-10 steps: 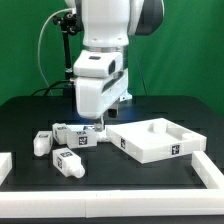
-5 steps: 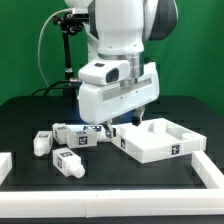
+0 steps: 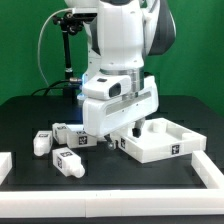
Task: Assemble one leg
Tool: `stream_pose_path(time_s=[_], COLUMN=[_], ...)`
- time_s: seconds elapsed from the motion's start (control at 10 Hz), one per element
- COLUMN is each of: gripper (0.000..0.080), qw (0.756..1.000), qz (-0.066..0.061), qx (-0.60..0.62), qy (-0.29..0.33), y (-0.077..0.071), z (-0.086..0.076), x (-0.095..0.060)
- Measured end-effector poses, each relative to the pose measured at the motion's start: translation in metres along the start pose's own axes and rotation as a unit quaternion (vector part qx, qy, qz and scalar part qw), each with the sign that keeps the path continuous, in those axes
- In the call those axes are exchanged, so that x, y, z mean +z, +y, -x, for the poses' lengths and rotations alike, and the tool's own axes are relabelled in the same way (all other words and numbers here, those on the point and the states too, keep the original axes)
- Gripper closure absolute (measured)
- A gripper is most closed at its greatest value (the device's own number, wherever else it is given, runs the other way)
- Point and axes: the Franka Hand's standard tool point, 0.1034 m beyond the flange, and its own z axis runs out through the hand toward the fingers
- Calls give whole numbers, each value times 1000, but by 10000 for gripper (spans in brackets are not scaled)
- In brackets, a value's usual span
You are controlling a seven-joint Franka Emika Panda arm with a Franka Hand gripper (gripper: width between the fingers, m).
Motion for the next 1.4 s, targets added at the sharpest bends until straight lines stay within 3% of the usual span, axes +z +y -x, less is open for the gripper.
stream_pose_path(time_s=[0.2,0.3,0.4,0.6,0.7,0.8,1.3,1.4], gripper=[151,274,274,662,662,743,743,743], qw=[1000,1000,1000,1000,1000,1000,999,996], qz=[0,0,0,0,0,0,-2,-23], qx=[3,3,3,3,3,1,49,87], qy=[0,0,0,0,0,0,-1,-23], y=[0,0,0,0,0,0,-4,-7], z=[0,0,0,0,0,0,0,6], x=[0,0,0,0,0,0,-3,-13])
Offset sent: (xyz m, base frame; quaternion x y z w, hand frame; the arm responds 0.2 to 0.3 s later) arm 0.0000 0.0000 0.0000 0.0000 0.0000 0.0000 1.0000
